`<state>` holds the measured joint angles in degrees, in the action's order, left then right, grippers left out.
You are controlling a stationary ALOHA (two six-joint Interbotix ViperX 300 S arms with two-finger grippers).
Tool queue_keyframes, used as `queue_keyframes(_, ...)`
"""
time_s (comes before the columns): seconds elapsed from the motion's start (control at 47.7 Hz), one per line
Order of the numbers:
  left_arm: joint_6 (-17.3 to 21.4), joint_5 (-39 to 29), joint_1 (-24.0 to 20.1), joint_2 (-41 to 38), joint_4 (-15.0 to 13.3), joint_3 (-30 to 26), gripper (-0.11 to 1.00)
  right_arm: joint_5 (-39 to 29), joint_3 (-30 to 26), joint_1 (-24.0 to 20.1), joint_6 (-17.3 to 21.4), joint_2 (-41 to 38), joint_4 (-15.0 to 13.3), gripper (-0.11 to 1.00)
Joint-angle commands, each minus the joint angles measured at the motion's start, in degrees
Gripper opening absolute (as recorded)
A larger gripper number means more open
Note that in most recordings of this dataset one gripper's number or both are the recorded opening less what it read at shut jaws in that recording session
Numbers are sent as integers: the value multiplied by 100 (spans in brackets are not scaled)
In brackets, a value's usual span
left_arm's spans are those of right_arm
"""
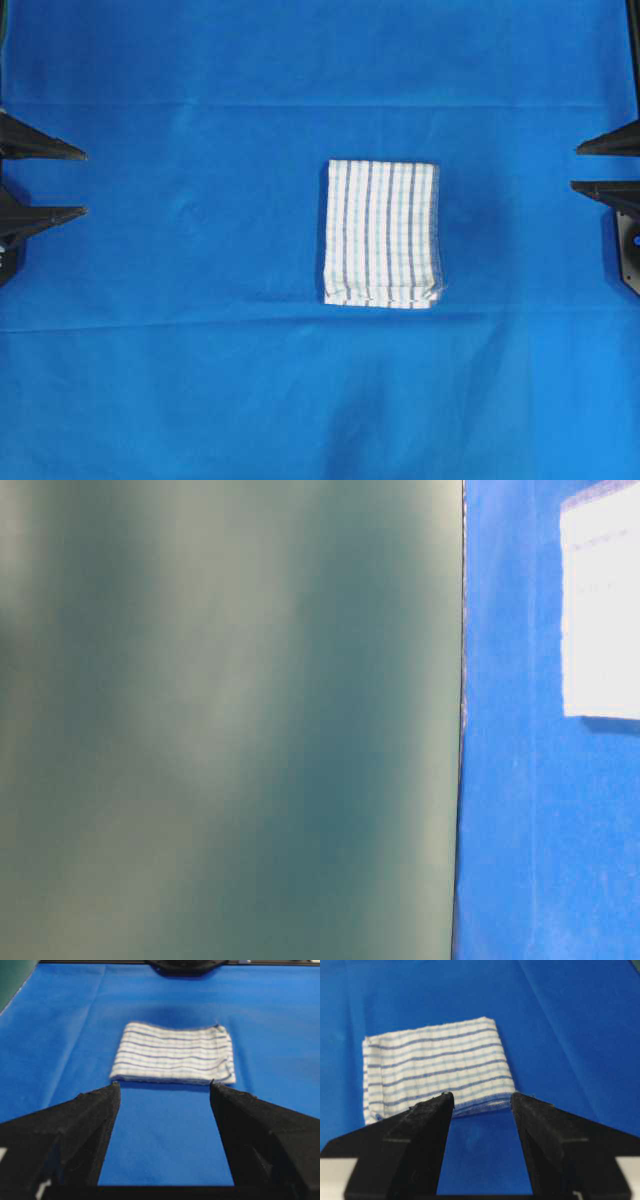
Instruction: Fold the blue towel.
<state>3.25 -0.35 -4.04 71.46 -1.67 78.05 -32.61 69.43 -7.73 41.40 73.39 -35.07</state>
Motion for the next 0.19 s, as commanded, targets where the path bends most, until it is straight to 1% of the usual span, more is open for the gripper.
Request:
queue_keyframes(0.0, 0, 26, -18, -44, -9, -70, 66, 44, -62, -18, 9, -88, -26, 56)
queue_keyframes(0.168, 0, 26, -18, -44, -9, -70, 66, 44, -62, -18, 9, -79, -35, 56)
